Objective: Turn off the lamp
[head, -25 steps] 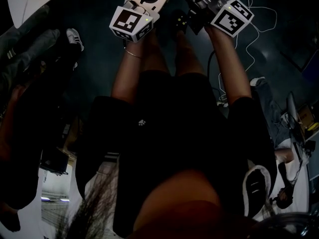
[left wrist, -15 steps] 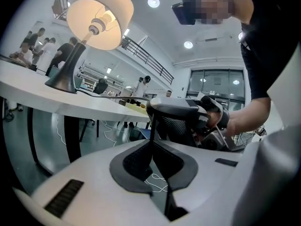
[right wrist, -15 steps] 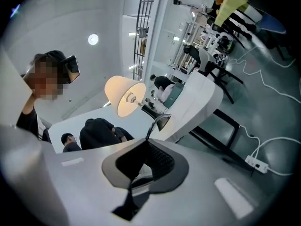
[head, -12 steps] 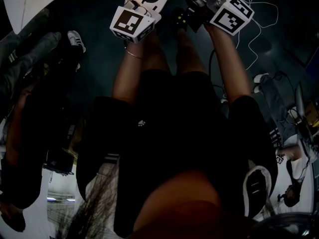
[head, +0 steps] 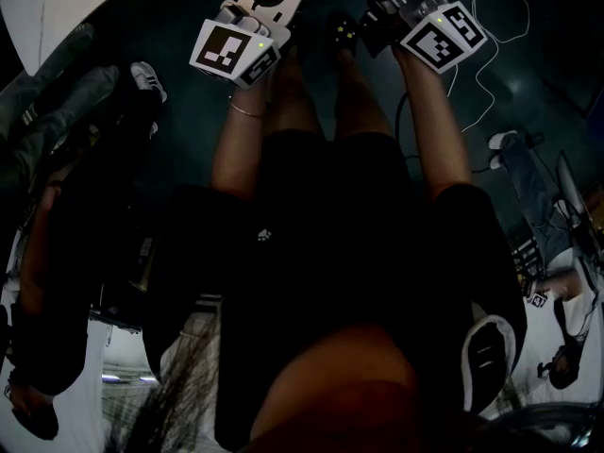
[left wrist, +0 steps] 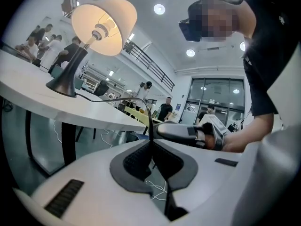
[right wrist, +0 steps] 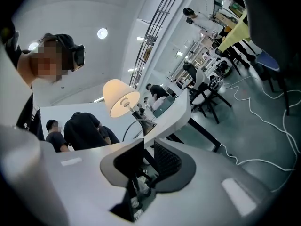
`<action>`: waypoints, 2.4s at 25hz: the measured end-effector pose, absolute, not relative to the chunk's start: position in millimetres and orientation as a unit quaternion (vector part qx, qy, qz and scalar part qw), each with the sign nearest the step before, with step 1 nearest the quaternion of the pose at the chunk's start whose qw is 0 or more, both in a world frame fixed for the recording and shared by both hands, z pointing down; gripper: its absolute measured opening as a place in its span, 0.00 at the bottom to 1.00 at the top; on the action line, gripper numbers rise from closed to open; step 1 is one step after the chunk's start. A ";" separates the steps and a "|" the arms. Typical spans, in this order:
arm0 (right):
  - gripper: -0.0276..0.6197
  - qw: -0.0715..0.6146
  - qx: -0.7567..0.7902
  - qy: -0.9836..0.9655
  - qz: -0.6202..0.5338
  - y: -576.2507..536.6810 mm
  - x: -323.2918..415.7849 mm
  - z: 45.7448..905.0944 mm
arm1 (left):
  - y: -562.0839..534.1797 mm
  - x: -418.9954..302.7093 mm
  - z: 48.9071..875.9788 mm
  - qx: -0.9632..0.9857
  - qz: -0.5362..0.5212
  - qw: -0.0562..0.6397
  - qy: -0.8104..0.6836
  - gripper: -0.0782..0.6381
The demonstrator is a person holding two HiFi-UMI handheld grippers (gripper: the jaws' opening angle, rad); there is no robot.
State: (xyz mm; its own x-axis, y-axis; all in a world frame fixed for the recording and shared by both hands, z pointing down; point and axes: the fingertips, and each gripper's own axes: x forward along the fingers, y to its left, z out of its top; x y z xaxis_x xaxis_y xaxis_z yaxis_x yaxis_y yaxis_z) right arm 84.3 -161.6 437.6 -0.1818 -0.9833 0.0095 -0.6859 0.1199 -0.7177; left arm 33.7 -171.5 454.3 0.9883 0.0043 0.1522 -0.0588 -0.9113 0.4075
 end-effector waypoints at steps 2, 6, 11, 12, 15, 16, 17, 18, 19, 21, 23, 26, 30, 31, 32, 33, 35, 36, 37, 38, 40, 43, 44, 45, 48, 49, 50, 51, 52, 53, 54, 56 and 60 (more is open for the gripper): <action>0.11 0.230 -0.596 0.705 -0.307 -158.1 79.9 447.5 | -174.2 34.3 448.0 0.973 0.067 0.219 -0.015 0.13; 0.11 0.204 -0.612 0.697 -0.312 -151.2 70.8 466.8 | -172.7 37.1 440.3 0.972 0.055 0.229 -0.014 0.13; 0.14 0.143 -0.631 0.702 -0.298 -140.0 57.2 483.3 | -177.4 37.6 431.3 0.967 0.036 0.251 -0.021 0.13; 0.15 0.133 -0.632 0.704 -0.295 -138.6 53.0 485.2 | -177.6 38.2 429.2 0.967 0.033 0.254 -0.021 0.13; 0.26 0.115 -0.638 0.705 -0.287 -142.1 42.3 488.8 | -175.1 41.8 422.7 0.965 0.024 0.259 -0.016 0.13; 0.28 0.112 -0.641 0.704 -0.284 -144.7 40.5 489.6 | -173.7 43.2 420.7 0.965 0.021 0.263 -0.014 0.13; 0.29 0.111 -0.646 0.702 -0.279 -147.4 39.8 489.4 | -172.1 44.4 419.0 0.964 0.018 0.267 -0.012 0.13; 0.29 0.110 -0.651 0.700 -0.272 -149.9 40.0 488.3 | -170.5 45.3 417.6 0.962 0.016 0.271 -0.010 0.13; 0.29 0.109 -0.657 0.697 -0.265 -152.3 40.6 486.6 | -168.9 45.8 416.5 0.961 0.014 0.275 -0.009 0.13; 0.29 0.105 -0.668 0.692 -0.251 -156.0 42.3 482.9 | -166.5 45.2 415.1 0.959 0.009 0.283 -0.008 0.13; 0.29 0.102 -0.674 0.690 -0.242 -157.7 43.5 479.7 | -165.2 43.8 414.6 0.957 0.006 0.289 -0.008 0.13; 0.29 0.110 -0.673 0.691 -0.241 -156.5 43.9 478.9 | -164.1 42.2 414.5 0.955 0.004 0.295 -0.006 0.13; 0.25 0.113 -0.659 0.704 -0.238 -154.0 40.5 476.8 | -164.6 40.9 414.5 0.952 0.000 0.305 -0.003 0.13; 0.25 0.108 -0.657 0.708 -0.236 -153.8 39.7 476.2 | -164.9 40.9 414.2 0.953 0.000 0.302 -0.003 0.13; 0.25 0.106 -0.654 0.711 -0.235 -153.8 39.5 475.4 | -164.8 41.2 413.6 0.954 0.000 0.300 -0.003 0.13; 0.25 0.109 -0.653 0.712 -0.235 -153.6 40.1 474.6 | -163.9 41.9 412.8 0.954 0.000 0.300 -0.002 0.13; 0.25 0.123 -0.652 0.710 -0.235 -153.5 41.7 472.0 | -160.9 43.2 410.4 0.951 -0.007 0.308 0.000 0.13; 0.25 0.130 -0.652 0.710 -0.234 -153.5 41.7 470.3 | -159.6 43.3 409.1 0.950 -0.012 0.313 0.000 0.13; 0.24 0.136 -0.650 0.710 -0.234 -153.5 41.2 468.8 | -158.9 43.1 408.1 0.949 -0.016 0.316 -0.002 0.13; 0.24 0.142 -0.647 0.711 -0.235 -153.1 40.7 467.9 | -159.1 42.6 407.5 0.948 -0.018 0.317 -0.004 0.13; 0.22 0.152 -0.639 0.714 -0.242 -150.9 39.3 468.3 | -160.9 41.2 407.8 0.951 -0.014 0.308 -0.006 0.13; 0.17 0.151 -0.628 0.721 -0.251 -145.8 36.8 471.1 | -161.3 40.0 410.2 0.961 0.008 0.277 0.003 0.13; 0.17 0.148 -0.626 0.723 -0.252 -144.7 36.5 471.6 | -160.5 39.7 410.6 0.962 0.013 0.271 0.007 0.14; 0.17 0.147 -0.626 0.723 -0.252 -143.9 36.5 471.6 | -159.8 39.5 410.7 0.963 0.014 0.270 0.009 0.13; 0.16 0.151 -0.624 0.722 -0.256 -142.6 36.5 471.1 | -159.7 38.8 411.2 0.960 0.007 0.279 0.003 0.13; 0.16 0.154 -0.622 0.722 -0.261 -141.9 36.3 471.5 | -159.3 39.1 411.9 0.961 0.008 0.277 0.004 0.13; 0.16 0.158 -0.620 0.721 -0.267 -140.9 36.5 472.2 | -157.9 39.9 412.6 0.962 0.011 0.274 0.007 0.13; 0.16 0.164 -0.618 0.719 -0.274 -139.6 37.5 473.2 | -155.9 41.0 413.4 0.963 0.016 0.270 0.015 0.13; 0.16 0.174 -0.616 0.715 -0.283 -138.1 39.5 474.2 | -153.5 41.8 414.2 0.963 0.022 0.267 0.026 0.13; 0.16 0.187 -0.614 0.710 -0.291 -136.5 42.3 475.0 | -151.5 42.1 415.1 0.963 0.027 0.265 0.038 0.14; 0.16 0.200 -0.611 0.705 -0.300 -134.9 45.3 475.4 | -149.8 41.1 416.8 0.963 0.033 0.262 0.049 0.14; 0.16 0.215 -0.603 0.703 -0.309 -132.8 49.0 475.2 | -147.5 34.5 425.9 0.967 0.057 0.240 0.066 0.14; 0.16 0.221 -0.582 0.718 -0.312 -133.6 47.4 470.4 | -145.0 21.7 446.1 0.970 0.101 0.204 0.091 0.14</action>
